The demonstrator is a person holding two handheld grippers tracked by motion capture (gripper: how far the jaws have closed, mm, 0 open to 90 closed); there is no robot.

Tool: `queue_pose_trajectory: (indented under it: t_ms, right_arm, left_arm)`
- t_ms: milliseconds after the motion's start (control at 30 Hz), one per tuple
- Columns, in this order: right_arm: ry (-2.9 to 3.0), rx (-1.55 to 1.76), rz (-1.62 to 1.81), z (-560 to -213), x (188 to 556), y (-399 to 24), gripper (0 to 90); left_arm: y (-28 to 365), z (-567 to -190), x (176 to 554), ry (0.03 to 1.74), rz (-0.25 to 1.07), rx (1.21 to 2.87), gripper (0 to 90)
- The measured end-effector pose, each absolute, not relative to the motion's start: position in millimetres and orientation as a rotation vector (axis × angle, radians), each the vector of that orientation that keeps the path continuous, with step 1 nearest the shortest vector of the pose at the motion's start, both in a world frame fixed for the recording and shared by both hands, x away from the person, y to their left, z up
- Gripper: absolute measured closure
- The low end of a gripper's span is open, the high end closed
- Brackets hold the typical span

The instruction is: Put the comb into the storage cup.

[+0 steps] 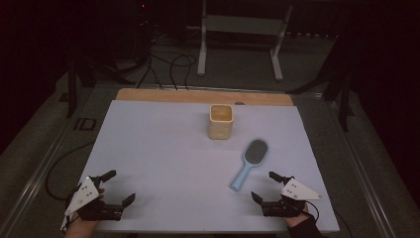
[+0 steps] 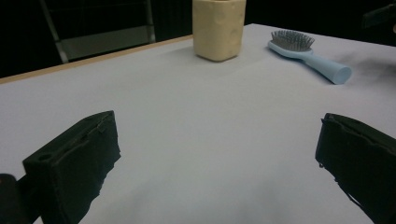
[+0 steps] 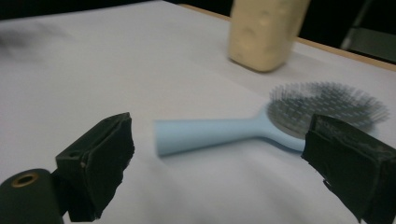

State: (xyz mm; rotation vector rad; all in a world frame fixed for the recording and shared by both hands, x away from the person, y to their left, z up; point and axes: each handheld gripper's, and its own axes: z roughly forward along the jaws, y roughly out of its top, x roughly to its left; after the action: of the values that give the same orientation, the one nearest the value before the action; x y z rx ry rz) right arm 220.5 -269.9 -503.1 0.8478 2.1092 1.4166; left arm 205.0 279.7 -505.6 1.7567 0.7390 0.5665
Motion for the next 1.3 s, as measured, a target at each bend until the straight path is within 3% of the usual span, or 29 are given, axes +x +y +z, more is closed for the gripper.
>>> queue_pose_trajectory:
  t_ms: [533, 1300]
  right_arm:
    - [2.157, 0.858, 1.383, -494.2, 219.1, -263.7, 7.8]
    - [2.104, 0.770, 1.390, -433.9, 227.0, -256.8, 7.9]
  left_arm:
    - [279.4, -503.9, 204.0, 0.735, 0.556, 1.743, 0.0]
    - [277.7, -502.1, 204.2, 0.727, 0.550, 1.742, 0.0]
